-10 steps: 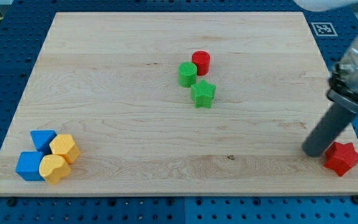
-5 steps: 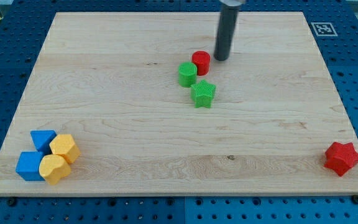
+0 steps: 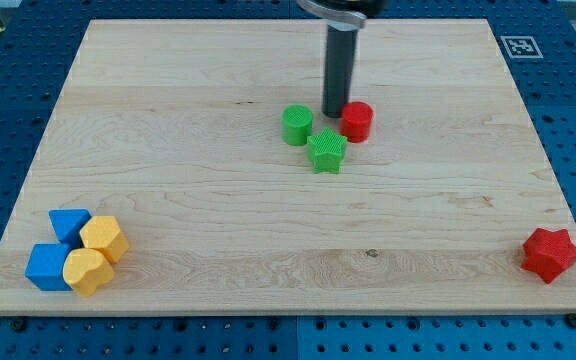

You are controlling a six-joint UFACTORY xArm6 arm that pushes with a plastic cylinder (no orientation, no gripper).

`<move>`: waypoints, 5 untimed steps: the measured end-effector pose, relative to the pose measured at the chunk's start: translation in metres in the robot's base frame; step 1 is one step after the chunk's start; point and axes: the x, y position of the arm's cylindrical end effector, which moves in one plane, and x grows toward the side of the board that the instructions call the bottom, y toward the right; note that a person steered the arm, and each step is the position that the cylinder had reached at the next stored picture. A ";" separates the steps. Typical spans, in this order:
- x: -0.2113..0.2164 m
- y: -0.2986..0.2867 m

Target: Push red circle right to the green circle

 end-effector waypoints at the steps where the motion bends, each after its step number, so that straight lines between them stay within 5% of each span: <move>1: 0.017 0.022; 5: 0.047 0.009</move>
